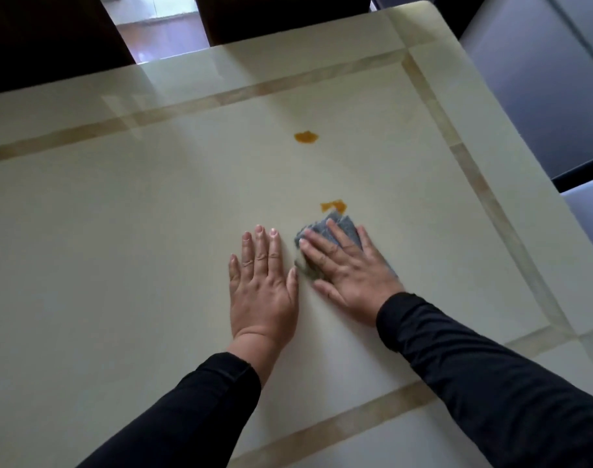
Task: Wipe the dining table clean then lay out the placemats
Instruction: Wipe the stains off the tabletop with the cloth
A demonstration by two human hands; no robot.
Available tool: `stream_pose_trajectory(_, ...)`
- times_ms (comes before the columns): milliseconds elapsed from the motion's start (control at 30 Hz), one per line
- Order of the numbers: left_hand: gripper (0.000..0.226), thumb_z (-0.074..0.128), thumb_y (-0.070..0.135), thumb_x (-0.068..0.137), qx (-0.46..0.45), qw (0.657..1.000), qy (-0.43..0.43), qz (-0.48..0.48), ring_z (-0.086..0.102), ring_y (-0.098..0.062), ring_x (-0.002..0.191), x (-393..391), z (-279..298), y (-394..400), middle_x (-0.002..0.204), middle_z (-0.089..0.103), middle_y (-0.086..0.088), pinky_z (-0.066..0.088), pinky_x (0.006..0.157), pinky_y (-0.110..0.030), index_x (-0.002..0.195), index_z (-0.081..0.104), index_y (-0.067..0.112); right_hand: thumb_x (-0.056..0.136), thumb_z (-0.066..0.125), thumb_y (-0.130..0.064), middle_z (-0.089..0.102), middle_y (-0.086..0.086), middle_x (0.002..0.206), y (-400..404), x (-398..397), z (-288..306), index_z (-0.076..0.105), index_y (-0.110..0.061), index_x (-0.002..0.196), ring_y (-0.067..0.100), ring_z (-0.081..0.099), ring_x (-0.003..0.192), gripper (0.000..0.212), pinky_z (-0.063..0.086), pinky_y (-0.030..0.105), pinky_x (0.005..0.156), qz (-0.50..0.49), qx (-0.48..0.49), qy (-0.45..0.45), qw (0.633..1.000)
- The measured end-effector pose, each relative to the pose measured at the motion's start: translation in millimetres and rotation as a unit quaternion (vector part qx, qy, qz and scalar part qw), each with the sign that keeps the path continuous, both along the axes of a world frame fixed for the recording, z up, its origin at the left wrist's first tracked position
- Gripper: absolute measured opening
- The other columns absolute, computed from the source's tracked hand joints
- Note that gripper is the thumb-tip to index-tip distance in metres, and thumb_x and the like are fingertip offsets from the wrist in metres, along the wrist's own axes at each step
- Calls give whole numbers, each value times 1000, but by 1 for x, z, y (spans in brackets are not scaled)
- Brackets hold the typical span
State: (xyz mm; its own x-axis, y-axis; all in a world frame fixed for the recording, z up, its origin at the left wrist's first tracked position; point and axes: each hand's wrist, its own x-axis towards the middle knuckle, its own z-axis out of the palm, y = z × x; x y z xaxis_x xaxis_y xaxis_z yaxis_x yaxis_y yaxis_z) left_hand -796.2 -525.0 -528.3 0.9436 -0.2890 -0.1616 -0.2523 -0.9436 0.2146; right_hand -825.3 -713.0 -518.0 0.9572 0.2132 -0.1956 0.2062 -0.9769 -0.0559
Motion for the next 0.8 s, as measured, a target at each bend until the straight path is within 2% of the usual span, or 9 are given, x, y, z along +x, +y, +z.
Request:
stream_pose_trajectory(100, 69, 16, 48, 99, 9, 1000, 8, -3, -17, -18, 152, 0, 1, 0, 167, -12, -1, -1, 123, -43, 160, -1, 21, 97, 16, -58, -2, -8, 166, 8, 35, -1, 4, -29, 158, 25, -8, 153, 69, 1, 61, 119, -170, 15, -9, 985)
stream_pose_trajectory(167, 69, 16, 48, 99, 12, 1000, 5, -2, -16, -18, 152, -1, 0, -1, 167, -11, -2, -1, 123, -44, 160, 0, 20, 97, 20, -55, 0, -5, 167, 24, 29, -3, 7, -24, 159, 29, -5, 153, 70, 3, 62, 118, -205, 16, -30, 978)
stream_pose_trajectory(300, 70, 15, 48, 97, 15, 1000, 5, -12, -12, -19, 153, 5, 0, 0, 167, -8, -2, 2, 122, -45, 160, 2, 20, 99, 26, -53, 2, -4, 167, 34, 5, -5, 12, -24, 159, 30, -3, 153, 68, 10, 63, 117, -74, 32, -20, 997)
stream_pose_trajectory(400, 72, 6, 49, 93, -2, 999, 28, -32, -20, -15, 151, 32, 6, -3, 165, -17, 5, -5, 124, -41, 159, -7, 25, 98, 24, -55, 5, -8, 166, 10, 45, 2, 13, -29, 158, 26, 2, 153, 66, 6, 61, 119, 31, 10, -11, 999)
stream_pose_trajectory(500, 71, 5, 48, 93, 0, 999, 19, -33, -20, -14, 151, 54, 9, -6, 165, -19, 6, -6, 124, -39, 159, -9, 27, 99, 16, -56, -14, -13, 163, -15, 85, 1, -2, -33, 157, 23, -12, 152, 65, 3, 62, 118, -94, 9, 7, 995)
stream_pose_trajectory(567, 69, 7, 48, 95, 1, 999, 11, -40, -20, -13, 151, 54, 9, -5, 165, -18, 7, -5, 124, -38, 159, -9, 27, 97, 14, -55, -6, -8, 166, -8, 87, -1, 2, -28, 158, 27, -7, 153, 68, 4, 63, 118, -215, 10, -32, 976)
stream_pose_trajectory(633, 67, 10, 47, 98, -4, 999, 9, -40, -21, -11, 150, 51, 7, -2, 166, -17, 7, -4, 124, -39, 159, -7, 27, 96, 19, -54, 2, -1, 167, 17, 68, -6, 7, -21, 159, 33, -1, 152, 72, 2, 63, 118, -265, 10, -41, 963)
stream_pose_trajectory(733, 66, 14, 47, 99, -13, 999, 5, -37, -18, -12, 151, 53, 4, -3, 166, -13, 6, -2, 124, -40, 160, -3, 27, 97, 24, -56, 4, -1, 166, 37, 40, -4, 11, -21, 159, 32, 0, 153, 72, 9, 64, 118, -137, 28, -25, 990)
stream_pose_trajectory(800, 66, 16, 47, 99, -14, 999, 0, -42, -15, -12, 152, 54, 4, -2, 167, -10, 6, -2, 123, -39, 160, 0, 27, 97, 22, -58, 4, -6, 166, 9, 54, -3, 11, -26, 159, 26, -1, 153, 70, 11, 61, 119, -39, 18, -11, 999)
